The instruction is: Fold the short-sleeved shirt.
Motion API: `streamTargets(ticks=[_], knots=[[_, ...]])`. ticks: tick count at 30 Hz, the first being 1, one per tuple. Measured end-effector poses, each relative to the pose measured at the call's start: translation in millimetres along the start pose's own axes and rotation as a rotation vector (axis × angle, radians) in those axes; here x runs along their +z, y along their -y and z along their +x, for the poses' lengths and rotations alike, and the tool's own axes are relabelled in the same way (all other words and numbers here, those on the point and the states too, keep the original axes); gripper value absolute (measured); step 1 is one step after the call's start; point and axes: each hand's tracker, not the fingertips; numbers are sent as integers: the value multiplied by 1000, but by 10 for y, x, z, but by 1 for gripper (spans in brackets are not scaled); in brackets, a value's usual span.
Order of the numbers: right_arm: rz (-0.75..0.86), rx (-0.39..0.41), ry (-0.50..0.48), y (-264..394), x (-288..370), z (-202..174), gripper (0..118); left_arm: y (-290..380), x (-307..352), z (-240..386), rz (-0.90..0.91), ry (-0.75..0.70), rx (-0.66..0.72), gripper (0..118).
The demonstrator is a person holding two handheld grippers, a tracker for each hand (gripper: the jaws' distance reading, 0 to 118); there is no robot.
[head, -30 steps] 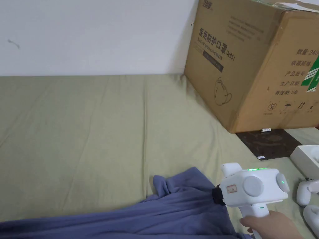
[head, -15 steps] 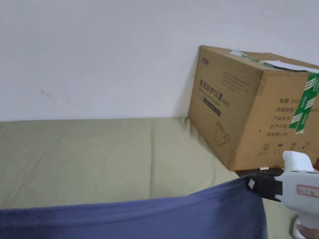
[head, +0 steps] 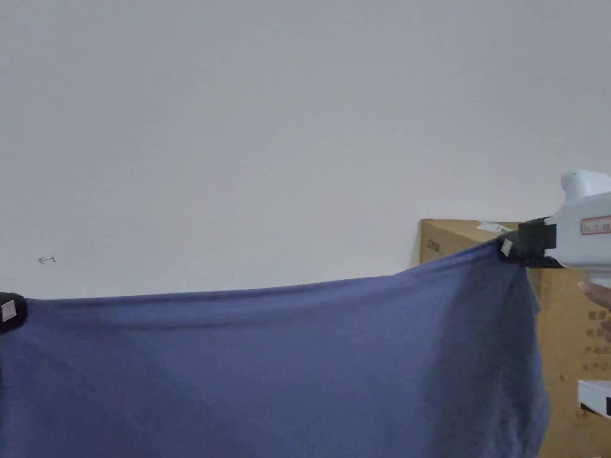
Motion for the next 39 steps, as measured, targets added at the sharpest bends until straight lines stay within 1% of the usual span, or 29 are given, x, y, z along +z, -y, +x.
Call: streamTargets(ticks=[2,4,7,11,13,16,19,22,25,29,30,32,33,34,35,36,38,39], knots=[[5,11,30,-272,-214,-75,0,-268,-58,11,55,-26,-39,1],[16,10,33,-516,-403,-157,0,-497,-169,-17,80,-44,-47,1],[40,32,71,-853,-739,-268,0,-785,-418,-92,100,-69,-37,1],[91,29,100,-1231,-1176,-395,0,-1044,-785,-197,128,-91,-13,1],[117,51,129,-1399,-1369,-482,0,-1141,-960,-256,150,-98,11,1],[158,89,148,-1582,-1596,-547,0,-1263,-1216,-324,184,-114,20,1],[189,85,152,-1663,-1799,-554,0,-1340,-1501,-394,217,-135,18,1],[210,93,178,-1560,-1984,-537,0,-1295,-1778,-403,255,-142,9,1],[197,81,179,-1202,-2236,-431,0,-1044,-2107,-461,229,-141,46,1],[37,41,191,-196,-2666,-155,0,-310,-2660,-547,66,-145,93,1],[-26,11,208,159,-2779,-61,0,-32,-2795,-576,14,-131,119,1],[-180,-73,178,956,-2936,176,0,635,-2973,-632,-119,-100,190,1],[-263,-100,177,1312,-2959,271,0,920,-3052,-647,-163,-88,212,1],[-338,-116,168,1745,-2965,389,0,1273,-3087,-663,-258,-88,215,1],[-430,-100,178,2210,-2913,492,0,1674,-3081,-679,-320,-85,217,1],[-485,-85,181,2499,-2847,557,0,1919,-3046,-676,-371,-93,205,1],[-651,-23,176,3184,-2621,734,0,2543,-2890,-685,-485,-63,207,1],[-703,-22,162,3440,-2478,809,0,2782,-2799,-697,-540,-56,220,1]])
